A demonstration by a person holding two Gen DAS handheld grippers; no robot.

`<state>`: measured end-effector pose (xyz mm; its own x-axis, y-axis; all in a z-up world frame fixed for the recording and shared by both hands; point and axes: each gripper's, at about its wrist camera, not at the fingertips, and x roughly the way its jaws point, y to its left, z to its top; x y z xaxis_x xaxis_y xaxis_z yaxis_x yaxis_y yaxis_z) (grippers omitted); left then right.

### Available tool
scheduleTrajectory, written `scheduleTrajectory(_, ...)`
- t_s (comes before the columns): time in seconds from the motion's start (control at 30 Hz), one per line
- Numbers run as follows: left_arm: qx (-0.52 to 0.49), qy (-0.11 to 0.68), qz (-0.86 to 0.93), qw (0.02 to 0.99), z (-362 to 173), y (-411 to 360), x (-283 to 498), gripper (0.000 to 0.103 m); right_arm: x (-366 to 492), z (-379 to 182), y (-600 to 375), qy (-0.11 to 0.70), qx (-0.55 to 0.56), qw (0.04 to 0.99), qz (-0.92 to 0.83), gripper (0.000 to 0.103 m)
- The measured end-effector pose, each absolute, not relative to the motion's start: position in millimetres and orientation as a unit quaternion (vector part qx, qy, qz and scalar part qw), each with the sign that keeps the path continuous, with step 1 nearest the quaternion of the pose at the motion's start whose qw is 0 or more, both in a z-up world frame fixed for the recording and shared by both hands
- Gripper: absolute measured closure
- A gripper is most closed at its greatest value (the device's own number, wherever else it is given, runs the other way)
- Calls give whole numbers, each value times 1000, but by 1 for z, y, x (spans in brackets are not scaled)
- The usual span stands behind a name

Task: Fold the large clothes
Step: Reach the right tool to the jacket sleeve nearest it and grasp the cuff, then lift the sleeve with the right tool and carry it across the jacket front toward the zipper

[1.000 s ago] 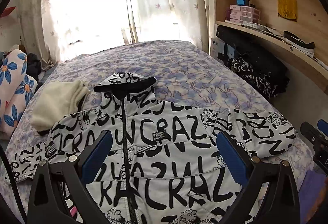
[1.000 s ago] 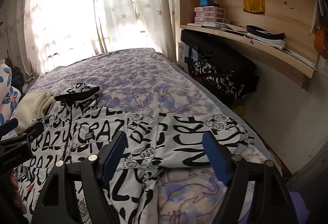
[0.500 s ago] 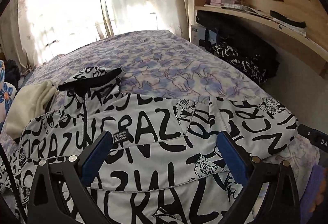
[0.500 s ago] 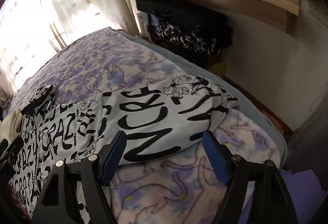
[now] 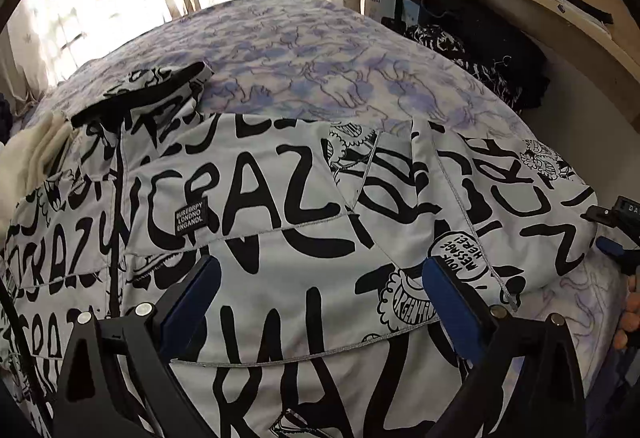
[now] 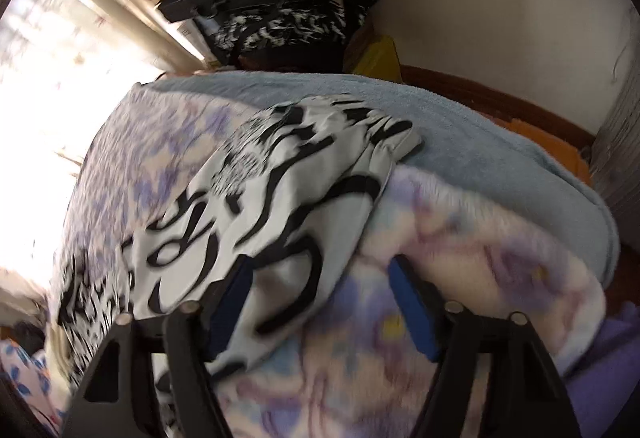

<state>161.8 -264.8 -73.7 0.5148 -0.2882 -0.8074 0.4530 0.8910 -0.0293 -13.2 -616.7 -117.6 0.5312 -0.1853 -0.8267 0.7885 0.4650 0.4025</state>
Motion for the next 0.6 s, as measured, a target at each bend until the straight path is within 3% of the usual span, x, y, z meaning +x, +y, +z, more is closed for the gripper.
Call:
scheduleTrajectory(0.07, 78, 462, -213, 857, -78, -261, 167, 5, -8, -122, -628, 361, 427, 767, -314, 54)
scheduleTrajectory(0.23, 54, 486, -217, 845, -79, -250, 169, 23, 14, -98, -626, 338, 397, 798, -303, 92)
scheduleTrajectory(0.43, 30, 452, -209, 867, -55, -219, 159, 26, 53, -4, -528, 261, 244, 910, -210, 96)
scheduleTrajectory(0.6, 4, 448, -192, 873, -43, -182, 163, 26, 87, 23, -416, 268, 135, 951, -69, 95)
